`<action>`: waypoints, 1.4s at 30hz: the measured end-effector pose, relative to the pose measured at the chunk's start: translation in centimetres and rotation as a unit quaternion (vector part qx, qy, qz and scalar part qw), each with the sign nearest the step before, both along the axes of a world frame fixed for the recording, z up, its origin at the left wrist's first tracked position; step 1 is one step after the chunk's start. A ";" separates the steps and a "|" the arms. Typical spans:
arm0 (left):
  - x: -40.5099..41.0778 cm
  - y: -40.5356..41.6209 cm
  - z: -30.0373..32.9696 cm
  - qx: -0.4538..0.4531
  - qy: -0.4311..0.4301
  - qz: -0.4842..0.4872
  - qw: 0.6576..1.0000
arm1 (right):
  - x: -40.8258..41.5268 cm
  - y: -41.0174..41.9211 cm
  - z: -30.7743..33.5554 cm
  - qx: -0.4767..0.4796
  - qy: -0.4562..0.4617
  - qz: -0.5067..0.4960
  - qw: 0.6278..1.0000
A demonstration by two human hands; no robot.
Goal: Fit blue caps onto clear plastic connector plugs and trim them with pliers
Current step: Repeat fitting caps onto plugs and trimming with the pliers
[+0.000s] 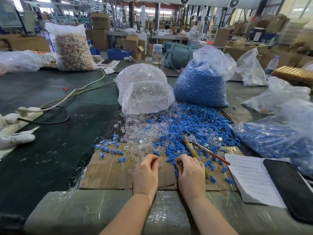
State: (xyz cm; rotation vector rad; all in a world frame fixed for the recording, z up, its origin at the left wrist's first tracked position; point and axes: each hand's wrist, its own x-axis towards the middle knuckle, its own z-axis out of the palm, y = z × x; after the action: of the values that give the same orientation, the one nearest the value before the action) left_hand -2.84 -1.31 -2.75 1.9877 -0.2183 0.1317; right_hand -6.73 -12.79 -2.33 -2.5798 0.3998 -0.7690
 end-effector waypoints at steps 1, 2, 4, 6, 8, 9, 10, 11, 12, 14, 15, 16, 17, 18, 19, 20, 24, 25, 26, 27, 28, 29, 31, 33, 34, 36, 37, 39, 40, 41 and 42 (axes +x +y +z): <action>0.0 0.0 0.0 0.002 -0.002 -0.001 1.000 | -0.1 0.0 0.0 -0.004 -0.005 -0.001 1.000; 0.0 0.0 0.0 0.004 -0.004 -0.002 1.000 | -0.1 0.1 0.0 -0.007 -0.008 -0.001 1.000; 0.0 0.0 -0.1 0.012 -0.009 -0.003 1.000 | -0.2 0.1 0.0 -0.005 -0.007 -0.001 1.000; 0.0 0.1 0.0 0.010 -0.014 0.001 1.000 | -0.2 0.0 -0.1 0.000 -0.002 0.004 1.000; 0.0 0.1 0.0 0.018 -0.030 0.014 0.999 | -0.2 0.0 -0.2 0.004 0.006 0.013 1.000; 0.1 0.2 0.1 0.029 -0.043 0.021 0.998 | -0.2 -0.1 -0.2 0.004 0.011 0.017 1.000; 0.1 0.2 0.1 0.039 -0.055 0.026 0.997 | -0.2 -0.1 -0.2 0.002 0.015 0.020 1.000; 0.1 0.3 0.2 0.046 -0.060 0.028 0.997 | -0.3 -0.1 -0.2 0.001 0.015 0.022 1.000; 0.1 0.3 0.2 0.050 -0.060 0.028 0.997 | -0.4 -0.1 -0.2 0.001 0.010 0.021 1.000; 0.1 0.3 0.1 0.049 -0.055 0.025 0.997 | -0.5 -0.2 -0.1 0.005 0.002 0.022 1.000; 0.1 0.3 0.1 0.045 -0.052 0.022 0.997 | -0.5 -0.2 -0.1 0.006 0.000 0.024 1.000; 0.1 0.3 0.1 0.038 -0.047 0.017 0.998 | -0.6 -0.2 0.0 0.006 -0.001 0.027 1.000; 0.0 0.2 0.0 0.029 -0.040 0.009 0.999 | -0.6 -0.1 0.0 0.004 -0.006 0.030 1.000; 0.0 0.2 0.0 0.018 -0.032 0.000 0.999 | -0.6 -0.1 0.1 0.002 -0.015 0.033 0.999; -0.1 0.2 0.0 0.010 -0.024 -0.009 1.000 | -0.6 -0.1 0.1 0.003 -0.026 0.036 0.999; -0.1 0.1 -0.1 0.006 -0.018 -0.016 1.000 | -0.6 -0.1 0.0 0.007 -0.035 0.039 0.999; 0.0 0.2 -0.1 0.006 -0.020 -0.028 0.999 | -0.6 -0.2 -0.2 0.035 -0.049 0.053 0.997; 0.0 0.2 -0.2 0.008 -0.022 -0.031 0.999 | -0.6 -0.2 -0.2 0.041 -0.049 0.056 0.996; 0.0 0.2 -0.2 0.011 -0.024 -0.033 0.999 | -0.6 -0.2 -0.3 0.043 -0.050 0.059 0.996; 0.0 0.2 -0.2 0.013 -0.026 -0.037 0.999 | -0.6 -0.2 -0.3 0.042 -0.052 0.061 0.996; 0.0 0.2 -0.2 0.015 -0.027 -0.041 0.999 | -0.6 -0.2 -0.2 0.041 -0.054 0.064 0.996; 0.1 0.2 -0.2 0.014 -0.028 -0.047 0.998 | -0.6 -0.2 -0.2 0.038 -0.056 0.067 0.995; 0.1 0.2 -0.2 0.012 -0.029 -0.055 0.998 | -0.7 -0.1 -0.1 0.034 -0.062 0.073 0.995; 0.1 0.2 -0.1 0.010 -0.031 -0.059 0.998 | -0.7 -0.1 0.0 0.033 -0.071 0.076 0.994; 0.1 0.2 0.0 0.006 -0.029 -0.062 0.998 | -0.8 -0.1 0.1 0.033 -0.077 0.077 0.993; 0.0 0.2 0.0 -0.001 -0.023 -0.065 0.998 | -0.8 -0.1 0.2 0.039 -0.082 0.082 0.993; 0.0 0.2 0.0 -0.003 -0.021 -0.065 0.998 | -0.9 0.0 0.2 0.042 -0.082 0.085 0.992; 0.0 0.2 0.0 -0.005 -0.019 -0.066 0.998 | -0.9 0.0 0.2 0.043 -0.085 0.090 0.991; 0.0 0.2 0.0 -0.005 -0.018 -0.067 0.998 | -1.0 0.0 0.2 0.042 -0.085 0.093 0.991; 0.0 0.2 0.0 -0.005 -0.017 -0.068 0.998 | -1.0 0.0 0.2 0.041 -0.084 0.094 0.991; 0.1 0.2 0.0 -0.006 -0.016 -0.068 0.998 | -1.0 0.0 0.2 0.039 -0.083 0.095 0.991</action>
State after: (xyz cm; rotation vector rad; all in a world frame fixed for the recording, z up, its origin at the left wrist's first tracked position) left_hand -2.79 -1.11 -2.74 1.9536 -0.3728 0.0764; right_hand -7.68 -12.78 -2.08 -2.4174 0.1292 -0.8721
